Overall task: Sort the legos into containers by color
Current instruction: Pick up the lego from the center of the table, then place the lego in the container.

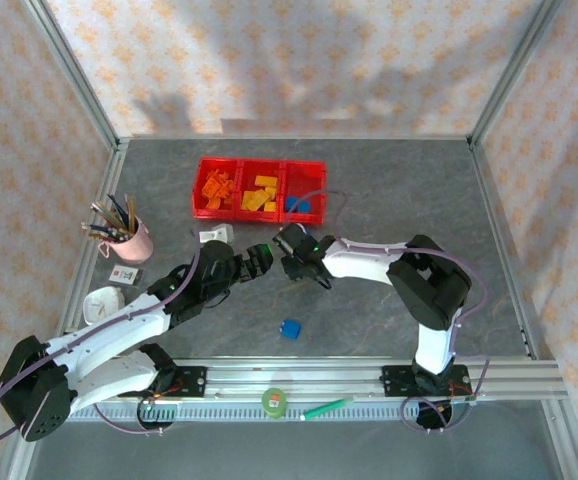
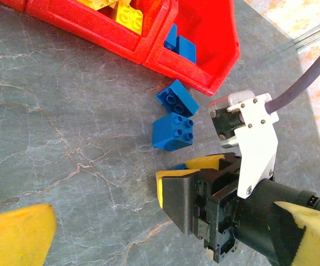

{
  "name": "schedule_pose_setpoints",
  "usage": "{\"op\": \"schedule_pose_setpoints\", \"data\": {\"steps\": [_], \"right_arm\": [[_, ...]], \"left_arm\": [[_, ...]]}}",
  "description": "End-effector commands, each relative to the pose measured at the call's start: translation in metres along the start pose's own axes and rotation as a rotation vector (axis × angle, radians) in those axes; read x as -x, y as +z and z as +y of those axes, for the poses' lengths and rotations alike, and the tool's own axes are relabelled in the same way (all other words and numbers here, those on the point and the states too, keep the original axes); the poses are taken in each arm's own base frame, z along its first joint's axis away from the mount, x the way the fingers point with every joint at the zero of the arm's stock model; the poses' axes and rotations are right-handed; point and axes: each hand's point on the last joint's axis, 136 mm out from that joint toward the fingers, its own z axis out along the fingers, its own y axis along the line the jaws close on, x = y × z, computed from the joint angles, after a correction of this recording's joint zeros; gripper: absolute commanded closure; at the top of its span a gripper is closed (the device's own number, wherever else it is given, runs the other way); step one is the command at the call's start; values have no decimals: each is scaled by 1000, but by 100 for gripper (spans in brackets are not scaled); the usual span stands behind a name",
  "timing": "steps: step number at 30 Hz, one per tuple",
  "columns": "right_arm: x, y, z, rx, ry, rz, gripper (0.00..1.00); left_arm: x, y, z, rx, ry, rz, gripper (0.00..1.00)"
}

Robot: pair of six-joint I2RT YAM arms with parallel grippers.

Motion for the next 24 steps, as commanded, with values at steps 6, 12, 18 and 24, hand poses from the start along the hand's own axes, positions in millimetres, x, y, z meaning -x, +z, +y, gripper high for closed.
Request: {"op": "schedule_pose_setpoints", "data": {"steps": [6, 12, 18, 24], "right_arm": [[48, -40, -4, 17, 57, -112, 71], [102, -62, -25, 30, 154, -207, 71], [149, -56, -56, -25, 236, -267, 71], [187, -37, -81, -66, 304, -318, 70]], "left_arm": [[22, -5, -19, -9, 51, -53, 1], [41, -3, -29, 9, 85, -81, 1], [59, 5, -29, 10, 69, -98, 1], [77, 12, -22, 45, 61, -121, 1]]}}
